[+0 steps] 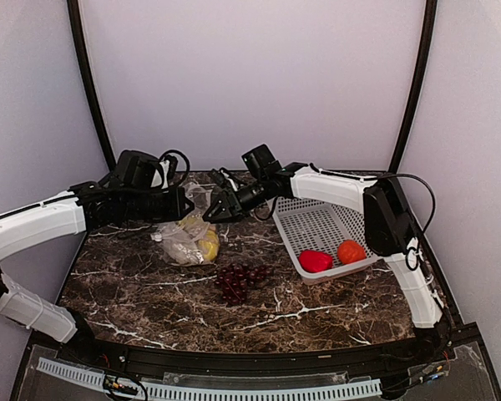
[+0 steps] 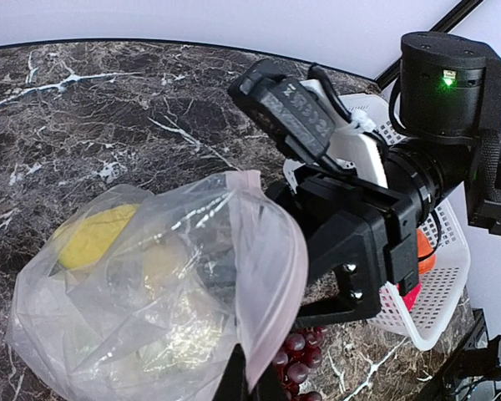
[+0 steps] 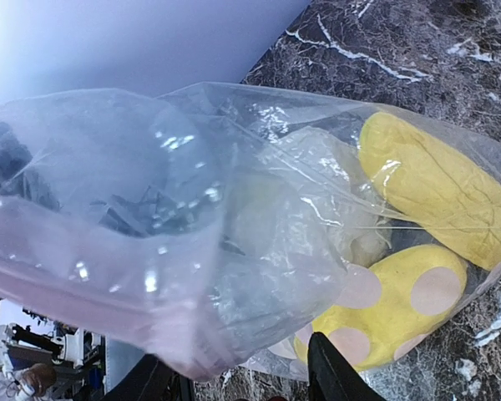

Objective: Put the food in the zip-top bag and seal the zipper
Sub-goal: Adjust the zipper food storage bag at the center of the board.

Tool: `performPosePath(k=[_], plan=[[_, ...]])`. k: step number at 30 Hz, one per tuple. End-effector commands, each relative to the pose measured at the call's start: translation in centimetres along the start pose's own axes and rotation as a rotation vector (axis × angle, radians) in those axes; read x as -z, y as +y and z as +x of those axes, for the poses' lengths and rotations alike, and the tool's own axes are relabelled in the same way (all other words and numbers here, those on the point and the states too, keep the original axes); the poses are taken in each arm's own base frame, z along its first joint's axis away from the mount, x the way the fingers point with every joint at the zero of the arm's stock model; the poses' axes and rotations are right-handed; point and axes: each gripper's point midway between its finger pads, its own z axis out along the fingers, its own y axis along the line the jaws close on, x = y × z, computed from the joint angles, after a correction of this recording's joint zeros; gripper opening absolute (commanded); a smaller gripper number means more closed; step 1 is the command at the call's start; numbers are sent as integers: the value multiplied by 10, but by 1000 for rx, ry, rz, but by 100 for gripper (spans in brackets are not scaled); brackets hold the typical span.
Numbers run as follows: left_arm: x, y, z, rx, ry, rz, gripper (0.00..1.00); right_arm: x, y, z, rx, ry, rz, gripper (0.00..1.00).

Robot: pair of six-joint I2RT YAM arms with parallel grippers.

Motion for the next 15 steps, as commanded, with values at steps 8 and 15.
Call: performPosePath(k=[8, 15], plan=[[6, -17, -11, 17, -19, 72, 1, 16, 8, -22, 38, -35, -10, 0], [11, -15, -37, -35, -73, 1, 1, 118, 62, -94, 257, -242, 87, 0]])
